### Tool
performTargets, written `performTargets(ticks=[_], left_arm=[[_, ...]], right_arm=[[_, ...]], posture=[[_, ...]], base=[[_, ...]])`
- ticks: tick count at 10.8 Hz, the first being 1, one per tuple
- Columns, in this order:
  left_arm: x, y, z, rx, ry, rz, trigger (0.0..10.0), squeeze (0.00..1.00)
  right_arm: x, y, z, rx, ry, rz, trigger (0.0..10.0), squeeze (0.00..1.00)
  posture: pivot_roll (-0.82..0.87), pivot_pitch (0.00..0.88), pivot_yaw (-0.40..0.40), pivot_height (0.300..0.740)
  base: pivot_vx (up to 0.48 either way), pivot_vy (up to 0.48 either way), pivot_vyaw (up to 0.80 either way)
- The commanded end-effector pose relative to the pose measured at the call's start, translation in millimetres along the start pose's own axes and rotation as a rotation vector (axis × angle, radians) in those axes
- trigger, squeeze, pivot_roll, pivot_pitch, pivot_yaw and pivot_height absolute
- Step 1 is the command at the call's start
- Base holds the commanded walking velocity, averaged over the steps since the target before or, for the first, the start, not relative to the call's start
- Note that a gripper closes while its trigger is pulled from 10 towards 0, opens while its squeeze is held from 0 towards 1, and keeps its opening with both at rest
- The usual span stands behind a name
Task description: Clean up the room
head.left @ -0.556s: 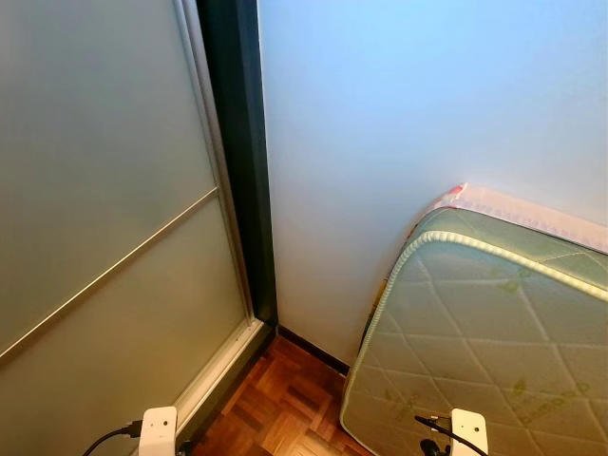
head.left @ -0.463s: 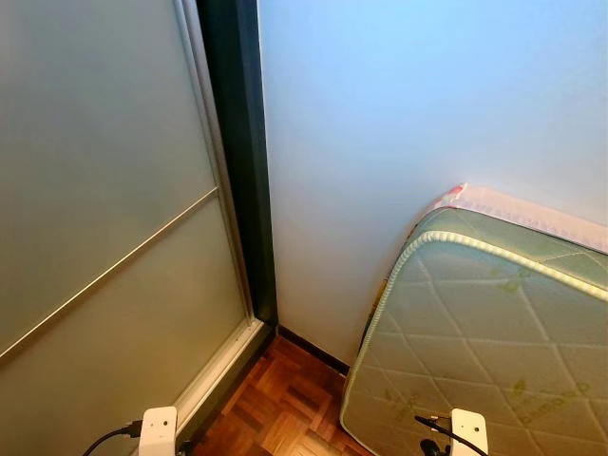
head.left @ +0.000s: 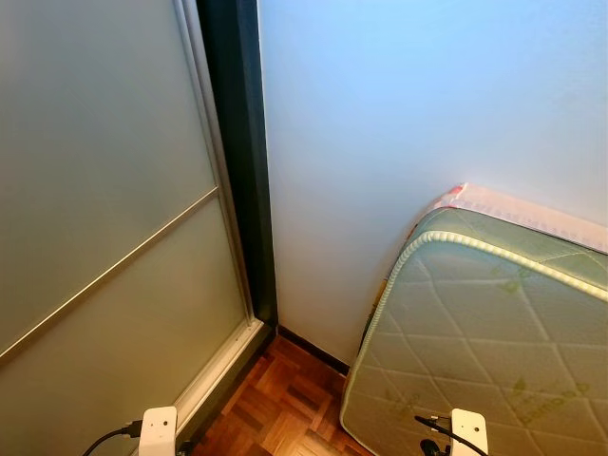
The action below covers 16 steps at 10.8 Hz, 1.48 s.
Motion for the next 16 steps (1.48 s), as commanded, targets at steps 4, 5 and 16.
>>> performTargets(ticks=[4, 5, 16], left_arm=[[23.3, 1.5, -5.2, -0.09, -0.077, 0.013, 10.0, 0.0], [23.3, 1.5, -5.2, -0.09, -0.077, 0.013, 10.0, 0.0], [19.5, 6.2, -6.1, -0.075, -0.055, -0.023, 10.0, 0.0]], right_arm=[[-16.5, 39.9, -5.7, 0.057, 0.136, 0.096, 10.0, 0.0], [-16.5, 39.9, -5.7, 0.057, 0.136, 0.096, 10.0, 0.0], [-10.8, 42.1, -6.5, 0.038, 0.124, 0.067, 10.0, 0.0]], posture=[[0.18, 0.0, -0.072, 0.74], [0.18, 0.0, -0.072, 0.74], [0.21, 0.025, -0.058, 0.74]], base=[[0.0, 0.0, 0.0], [0.0, 0.0, 0.0], [0.0, 0.0, 0.0]])
Point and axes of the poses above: a point about 5 cm out from each wrist's last joint towards the gripper, its own z axis pointing back from the gripper into the wrist, its own y axis along the axis of the wrist's last joint, x = y × z, the point moved 5 cm from there along -z, pointing out of the wrist towards the gripper, and after that the axes turned 15 degrees about z, right-handed, at the moved point
